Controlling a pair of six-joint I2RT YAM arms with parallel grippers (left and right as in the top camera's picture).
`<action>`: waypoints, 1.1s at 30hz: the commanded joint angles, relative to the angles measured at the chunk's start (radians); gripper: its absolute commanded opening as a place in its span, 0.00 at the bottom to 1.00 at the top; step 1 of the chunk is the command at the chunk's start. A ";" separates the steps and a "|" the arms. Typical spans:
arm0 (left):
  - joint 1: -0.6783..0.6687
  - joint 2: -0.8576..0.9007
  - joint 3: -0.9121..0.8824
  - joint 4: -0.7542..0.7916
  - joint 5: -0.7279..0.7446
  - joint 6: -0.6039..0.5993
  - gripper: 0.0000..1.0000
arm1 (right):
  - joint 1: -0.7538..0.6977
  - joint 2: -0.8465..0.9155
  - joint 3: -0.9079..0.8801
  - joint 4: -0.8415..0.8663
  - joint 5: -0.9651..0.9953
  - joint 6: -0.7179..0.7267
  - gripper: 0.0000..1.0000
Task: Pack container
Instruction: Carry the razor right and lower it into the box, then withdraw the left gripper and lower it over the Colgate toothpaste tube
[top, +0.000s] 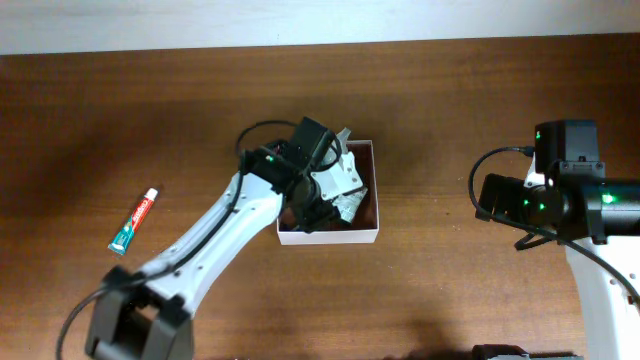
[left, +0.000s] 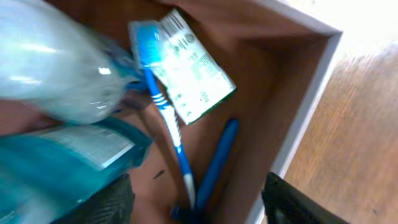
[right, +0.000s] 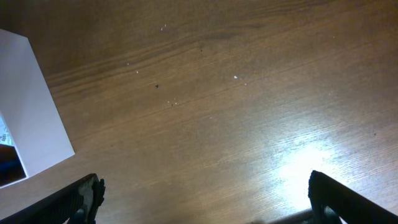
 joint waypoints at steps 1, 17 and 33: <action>-0.003 -0.161 0.077 -0.026 -0.074 -0.042 0.79 | -0.008 0.002 0.002 0.000 0.005 0.001 0.98; 0.697 -0.266 0.044 -0.102 -0.243 -0.307 0.99 | -0.008 0.035 0.002 0.000 0.005 0.001 0.98; 0.905 0.302 0.036 -0.060 -0.163 -0.307 0.99 | -0.008 0.035 0.002 -0.003 0.005 0.001 0.98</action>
